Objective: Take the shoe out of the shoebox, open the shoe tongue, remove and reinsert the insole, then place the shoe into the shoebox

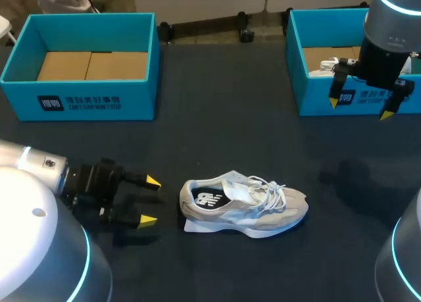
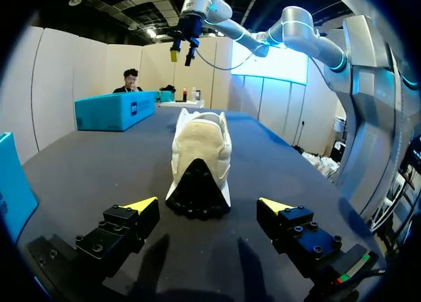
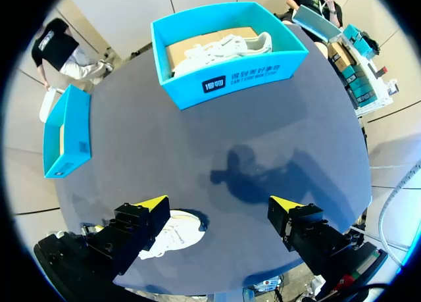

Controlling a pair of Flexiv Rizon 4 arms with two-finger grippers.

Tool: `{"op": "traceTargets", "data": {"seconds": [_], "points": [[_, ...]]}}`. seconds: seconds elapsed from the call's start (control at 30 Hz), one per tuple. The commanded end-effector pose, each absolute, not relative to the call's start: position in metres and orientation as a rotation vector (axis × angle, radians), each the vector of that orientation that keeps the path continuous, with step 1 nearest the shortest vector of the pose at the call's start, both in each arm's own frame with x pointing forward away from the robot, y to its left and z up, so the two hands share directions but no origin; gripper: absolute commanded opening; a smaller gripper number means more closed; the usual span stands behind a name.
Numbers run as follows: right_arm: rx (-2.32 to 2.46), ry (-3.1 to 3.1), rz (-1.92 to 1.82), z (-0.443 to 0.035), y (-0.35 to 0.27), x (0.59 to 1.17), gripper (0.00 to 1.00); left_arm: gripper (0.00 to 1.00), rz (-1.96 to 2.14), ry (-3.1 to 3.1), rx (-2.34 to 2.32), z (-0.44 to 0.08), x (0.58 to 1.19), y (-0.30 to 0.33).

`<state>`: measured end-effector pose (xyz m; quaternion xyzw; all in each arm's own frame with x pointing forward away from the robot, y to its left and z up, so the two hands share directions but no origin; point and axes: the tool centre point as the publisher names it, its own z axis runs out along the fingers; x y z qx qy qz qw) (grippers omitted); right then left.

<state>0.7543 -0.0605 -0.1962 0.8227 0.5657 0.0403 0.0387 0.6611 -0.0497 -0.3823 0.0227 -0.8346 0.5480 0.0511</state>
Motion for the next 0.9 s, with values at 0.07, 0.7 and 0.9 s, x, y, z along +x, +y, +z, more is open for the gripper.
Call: {"op": "traceTargets", "data": {"seconds": [0.07,0.7,0.9], "points": [[2.523,1.735,0.125,-0.197,-0.06,0.755,1.0,1.0,1.673,-2.529,0.066,-0.389,0.663,-0.055],[2.523,1.735,0.125,-0.197,-0.06,0.755,1.0,1.0,1.736,-2.458,0.073,-0.406,0.67,-0.081],[2.523,1.735,0.125,-0.197,-0.06,0.755,1.0,1.0,1.749,-2.451,0.071,-0.413,0.672,-0.092]]}}
